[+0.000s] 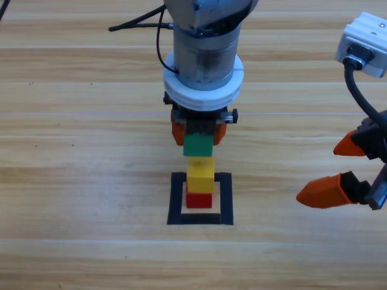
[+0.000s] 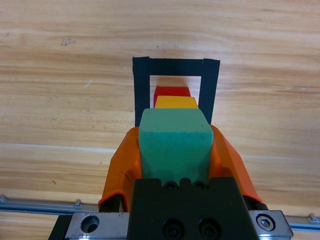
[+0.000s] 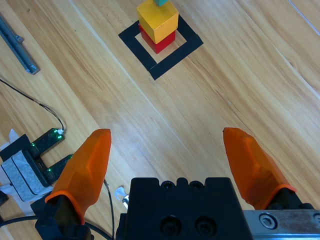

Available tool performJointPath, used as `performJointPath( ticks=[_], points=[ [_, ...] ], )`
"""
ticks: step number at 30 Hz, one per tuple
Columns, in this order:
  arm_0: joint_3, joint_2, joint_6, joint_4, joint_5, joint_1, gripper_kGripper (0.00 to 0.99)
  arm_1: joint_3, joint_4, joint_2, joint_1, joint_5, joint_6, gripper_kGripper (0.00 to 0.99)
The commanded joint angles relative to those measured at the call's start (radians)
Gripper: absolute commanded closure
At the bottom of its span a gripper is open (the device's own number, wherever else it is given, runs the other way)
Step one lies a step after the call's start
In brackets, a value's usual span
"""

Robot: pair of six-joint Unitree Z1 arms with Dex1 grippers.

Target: Stack the blocks in the rectangular block: red at the bottom, yellow in the middle, green on top

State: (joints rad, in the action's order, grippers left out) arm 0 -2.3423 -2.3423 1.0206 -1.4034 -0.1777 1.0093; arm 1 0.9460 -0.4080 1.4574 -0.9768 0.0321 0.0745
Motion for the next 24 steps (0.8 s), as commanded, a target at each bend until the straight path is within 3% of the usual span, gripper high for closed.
performJointPath(
  ticks=[1, 24],
  points=[
    [-0.005, -0.040, 0.019, 0.004, 0.023, 0.037, 0.990, -0.020, 0.008, -0.003, 0.023, -0.005, -0.007, 0.000],
    [0.034, -0.055, 0.015, 0.004, 0.052, 0.034, 0.990, -0.023, 0.008, -0.003, 0.023, -0.005, -0.007, 0.000]
  ],
)
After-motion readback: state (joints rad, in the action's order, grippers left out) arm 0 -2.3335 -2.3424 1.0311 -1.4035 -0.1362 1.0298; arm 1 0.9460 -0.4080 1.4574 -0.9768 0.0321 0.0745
